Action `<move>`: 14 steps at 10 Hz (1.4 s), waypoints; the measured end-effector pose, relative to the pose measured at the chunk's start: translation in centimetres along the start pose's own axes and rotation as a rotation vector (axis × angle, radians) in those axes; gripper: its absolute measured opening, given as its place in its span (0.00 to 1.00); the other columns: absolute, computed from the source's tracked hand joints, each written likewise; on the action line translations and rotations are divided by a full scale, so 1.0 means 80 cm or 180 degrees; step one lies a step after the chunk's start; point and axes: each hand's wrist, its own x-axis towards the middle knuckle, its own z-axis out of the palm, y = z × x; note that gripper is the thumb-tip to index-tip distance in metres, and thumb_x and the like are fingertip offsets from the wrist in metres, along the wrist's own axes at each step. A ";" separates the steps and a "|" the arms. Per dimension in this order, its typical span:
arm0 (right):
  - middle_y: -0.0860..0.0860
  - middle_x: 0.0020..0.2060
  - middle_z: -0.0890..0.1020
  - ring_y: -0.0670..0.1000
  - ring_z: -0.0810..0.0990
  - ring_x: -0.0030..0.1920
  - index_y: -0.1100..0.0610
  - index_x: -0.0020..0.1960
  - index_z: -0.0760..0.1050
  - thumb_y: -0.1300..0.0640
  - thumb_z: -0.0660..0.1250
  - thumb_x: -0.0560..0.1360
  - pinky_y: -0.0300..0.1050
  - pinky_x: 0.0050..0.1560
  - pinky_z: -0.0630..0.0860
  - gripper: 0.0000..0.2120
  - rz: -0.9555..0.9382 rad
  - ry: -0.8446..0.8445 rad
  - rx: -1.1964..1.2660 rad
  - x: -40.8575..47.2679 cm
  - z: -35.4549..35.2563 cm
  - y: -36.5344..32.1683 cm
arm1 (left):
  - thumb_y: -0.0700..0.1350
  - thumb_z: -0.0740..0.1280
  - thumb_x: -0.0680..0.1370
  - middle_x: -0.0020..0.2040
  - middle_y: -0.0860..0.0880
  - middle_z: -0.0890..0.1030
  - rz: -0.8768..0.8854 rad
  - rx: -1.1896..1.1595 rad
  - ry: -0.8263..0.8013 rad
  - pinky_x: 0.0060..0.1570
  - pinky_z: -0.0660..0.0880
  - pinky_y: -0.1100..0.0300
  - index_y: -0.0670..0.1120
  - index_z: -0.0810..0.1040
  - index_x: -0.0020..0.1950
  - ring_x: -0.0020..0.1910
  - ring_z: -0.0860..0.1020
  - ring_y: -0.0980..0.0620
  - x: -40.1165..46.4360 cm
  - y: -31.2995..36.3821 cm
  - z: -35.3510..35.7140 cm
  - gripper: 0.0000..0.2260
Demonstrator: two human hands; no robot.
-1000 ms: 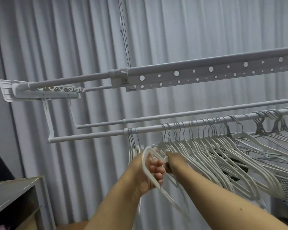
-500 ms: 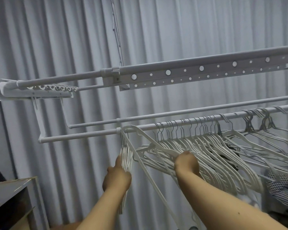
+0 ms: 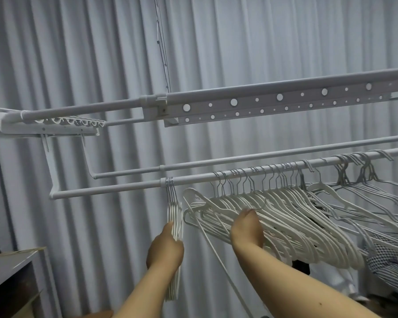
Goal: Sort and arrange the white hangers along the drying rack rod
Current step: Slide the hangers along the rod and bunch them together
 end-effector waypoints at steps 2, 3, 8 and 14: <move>0.58 0.43 0.76 0.56 0.73 0.42 0.58 0.46 0.68 0.55 0.54 0.80 0.47 0.43 0.67 0.08 -0.0080 -0.0664 0.0438 0.011 0.058 -0.043 | 0.51 0.60 0.72 0.52 0.52 0.81 0.0066 -0.0161 -0.0098 0.46 0.81 0.51 0.61 0.65 0.71 0.44 0.83 0.45 -0.003 0.000 -0.003 0.26; 0.60 0.45 0.79 0.57 0.77 0.42 0.59 0.47 0.70 0.59 0.60 0.78 0.53 0.46 0.76 0.04 0.0192 -0.1039 0.0819 0.024 0.096 -0.057 | 0.52 0.60 0.71 0.53 0.52 0.81 0.0127 -0.0220 -0.0137 0.47 0.81 0.52 0.61 0.66 0.70 0.43 0.83 0.45 -0.001 -0.003 -0.005 0.26; 0.57 0.44 0.75 0.51 0.76 0.39 0.68 0.67 0.68 0.71 0.59 0.76 0.45 0.45 0.78 0.20 0.0309 -0.2068 0.0695 0.021 0.125 -0.081 | 0.56 0.58 0.78 0.60 0.47 0.80 0.0224 -0.0038 -0.0172 0.57 0.76 0.55 0.57 0.66 0.73 0.57 0.79 0.45 0.001 -0.011 -0.020 0.23; 0.54 0.40 0.76 0.56 0.74 0.44 0.58 0.45 0.71 0.55 0.53 0.81 0.43 0.39 0.66 0.12 -0.0457 -0.0731 -0.0116 0.019 0.046 -0.047 | 0.42 0.61 0.78 0.63 0.46 0.77 0.0827 -0.0359 0.0119 0.61 0.70 0.59 0.44 0.74 0.67 0.62 0.75 0.48 -0.020 0.067 -0.002 0.17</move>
